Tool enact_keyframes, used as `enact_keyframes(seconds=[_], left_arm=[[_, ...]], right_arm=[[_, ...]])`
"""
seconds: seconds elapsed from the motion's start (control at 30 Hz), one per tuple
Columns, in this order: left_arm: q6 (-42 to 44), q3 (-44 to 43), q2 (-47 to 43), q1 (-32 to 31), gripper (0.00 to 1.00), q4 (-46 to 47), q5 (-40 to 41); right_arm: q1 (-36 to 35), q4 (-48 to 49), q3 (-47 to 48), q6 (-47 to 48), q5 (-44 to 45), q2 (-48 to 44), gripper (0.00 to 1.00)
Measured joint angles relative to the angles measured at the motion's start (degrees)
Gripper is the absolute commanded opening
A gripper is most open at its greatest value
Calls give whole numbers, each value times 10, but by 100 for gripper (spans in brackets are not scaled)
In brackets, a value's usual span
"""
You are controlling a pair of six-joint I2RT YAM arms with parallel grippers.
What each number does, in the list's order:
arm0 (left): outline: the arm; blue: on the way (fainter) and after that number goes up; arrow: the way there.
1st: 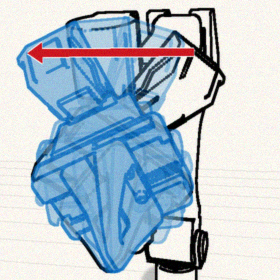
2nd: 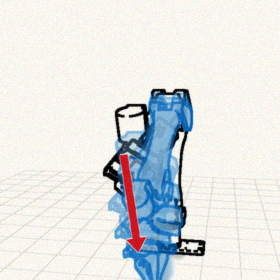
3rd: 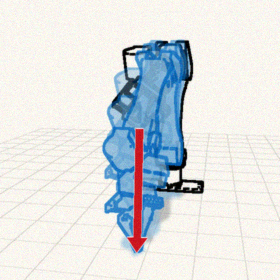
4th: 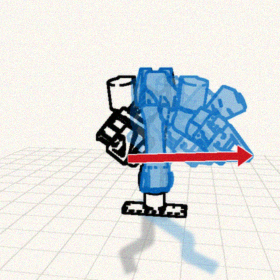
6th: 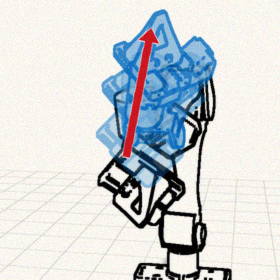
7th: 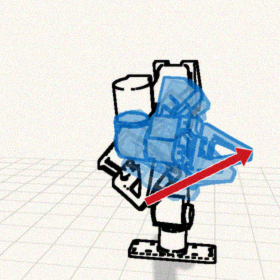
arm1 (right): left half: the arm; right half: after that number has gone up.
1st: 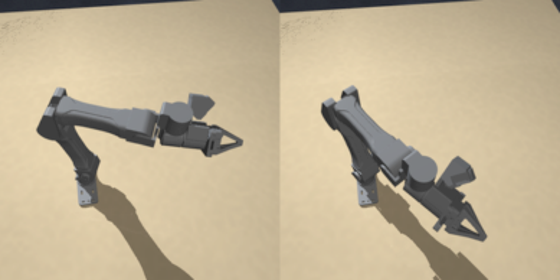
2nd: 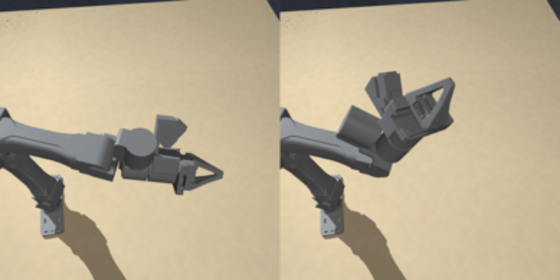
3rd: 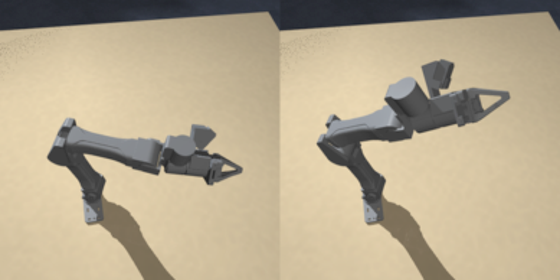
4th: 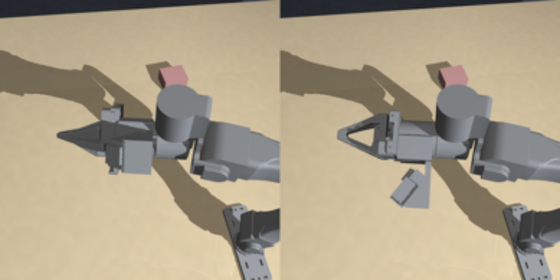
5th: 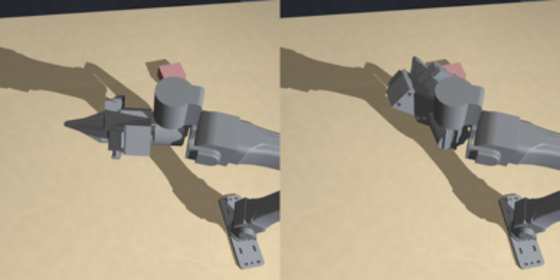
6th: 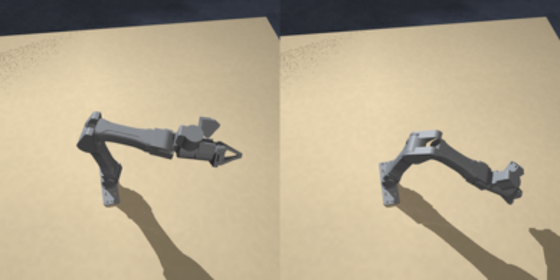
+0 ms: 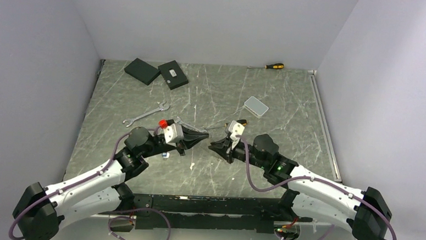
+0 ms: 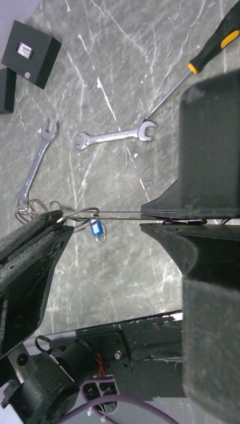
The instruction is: Put the keys on the keyring
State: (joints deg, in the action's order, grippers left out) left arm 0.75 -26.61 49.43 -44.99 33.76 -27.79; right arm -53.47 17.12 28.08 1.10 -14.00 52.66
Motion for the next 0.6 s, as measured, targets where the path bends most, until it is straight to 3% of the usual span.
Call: enact_keyframes(seconds=[0.37, 0.6], left_arm=[[-19, 39, 35, 0, 0, 135, 50], [-37, 52, 118, 4, 0, 296, 100]], right_arm=[[0, -33, 40, -1, 29, 18, 0], [-3, -106, 125, -32, 85, 68, 0]])
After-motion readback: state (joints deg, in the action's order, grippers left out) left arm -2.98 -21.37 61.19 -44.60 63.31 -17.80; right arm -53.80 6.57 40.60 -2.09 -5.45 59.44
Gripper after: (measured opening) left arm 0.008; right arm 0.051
